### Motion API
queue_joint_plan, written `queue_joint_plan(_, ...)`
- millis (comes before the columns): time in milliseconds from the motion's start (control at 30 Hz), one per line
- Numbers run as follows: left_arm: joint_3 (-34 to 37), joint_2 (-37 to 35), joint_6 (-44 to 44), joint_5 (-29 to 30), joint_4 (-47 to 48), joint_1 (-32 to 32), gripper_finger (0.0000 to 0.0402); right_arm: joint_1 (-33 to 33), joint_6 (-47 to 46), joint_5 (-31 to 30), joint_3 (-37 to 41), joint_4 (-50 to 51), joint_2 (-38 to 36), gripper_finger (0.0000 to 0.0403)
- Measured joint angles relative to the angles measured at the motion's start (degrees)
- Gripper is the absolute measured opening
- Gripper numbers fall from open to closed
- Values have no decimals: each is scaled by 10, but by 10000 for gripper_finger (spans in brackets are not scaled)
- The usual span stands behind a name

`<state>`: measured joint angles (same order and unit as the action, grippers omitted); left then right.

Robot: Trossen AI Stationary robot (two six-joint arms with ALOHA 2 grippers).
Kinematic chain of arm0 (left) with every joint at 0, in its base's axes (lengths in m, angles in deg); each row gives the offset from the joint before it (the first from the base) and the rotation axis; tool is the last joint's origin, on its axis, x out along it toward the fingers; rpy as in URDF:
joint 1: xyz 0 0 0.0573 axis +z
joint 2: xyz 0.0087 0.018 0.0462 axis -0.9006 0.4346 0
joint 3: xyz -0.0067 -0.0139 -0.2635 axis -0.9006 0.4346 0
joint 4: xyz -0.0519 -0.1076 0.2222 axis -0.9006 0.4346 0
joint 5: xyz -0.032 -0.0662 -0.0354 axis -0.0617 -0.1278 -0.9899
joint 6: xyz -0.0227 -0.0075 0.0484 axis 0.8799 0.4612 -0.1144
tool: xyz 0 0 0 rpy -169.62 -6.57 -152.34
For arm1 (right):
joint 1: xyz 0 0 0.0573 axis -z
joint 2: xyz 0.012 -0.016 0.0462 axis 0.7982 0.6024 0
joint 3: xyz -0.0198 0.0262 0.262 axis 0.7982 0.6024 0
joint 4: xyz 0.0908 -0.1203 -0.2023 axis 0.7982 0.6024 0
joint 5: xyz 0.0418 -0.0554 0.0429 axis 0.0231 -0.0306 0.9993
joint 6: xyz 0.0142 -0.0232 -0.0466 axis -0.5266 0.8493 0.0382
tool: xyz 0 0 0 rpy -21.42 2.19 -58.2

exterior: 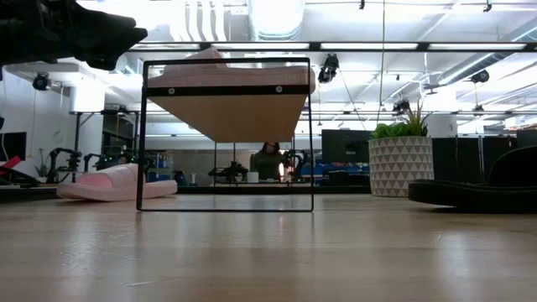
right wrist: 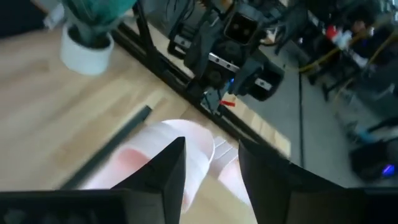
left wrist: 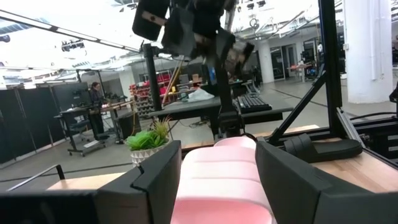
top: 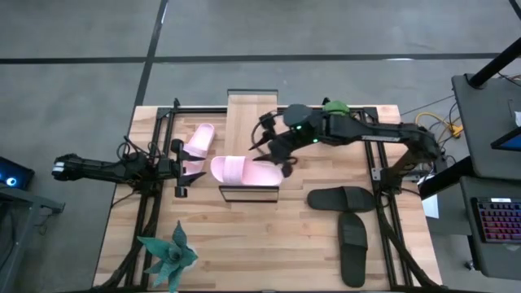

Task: Pick and place slides into the shelf
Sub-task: Put the pink slipper on the shelf

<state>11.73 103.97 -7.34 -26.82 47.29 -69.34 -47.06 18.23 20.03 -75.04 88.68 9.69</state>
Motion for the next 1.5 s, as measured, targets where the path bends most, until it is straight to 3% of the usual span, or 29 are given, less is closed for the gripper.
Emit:
queue_joint_plan(200, 0, 0, 0, 30, 0, 0, 193, -4, -76, 1, 22, 49, -57, 125)
queue_joint_plan(333, -8, 0, 0, 144, 11, 0, 193, -7, -94, -8, 47, 47, -89, 126)
queue_joint_plan(400, -29, 0, 3, 203, 55, 0, 193, -6, -98, -19, 62, 42, -103, 126)
queue_joint_plan(500, -74, -1, 22, 235, 163, 0, 193, -6, -97, -33, 82, 37, -120, 126)
queue_joint_plan(733, -211, 21, 149, 242, 411, 2, 192, -6, -95, -34, 114, 24, -139, 126)
queue_joint_plan(900, -273, 47, 252, 253, 532, 2, 193, -6, -94, -35, 126, 24, -138, 126)
queue_joint_plan(1167, -273, 89, 305, 201, 620, 2, 191, -6, -93, -35, 145, 25, -140, 127)
queue_joint_plan(1400, -284, 145, 307, 208, 620, 2, 191, -6, -89, -35, 147, 25, -141, 127)
queue_joint_plan(1500, -312, 160, 307, 206, 662, 2, 191, -6, -88, -35, 147, 25, -141, 126)
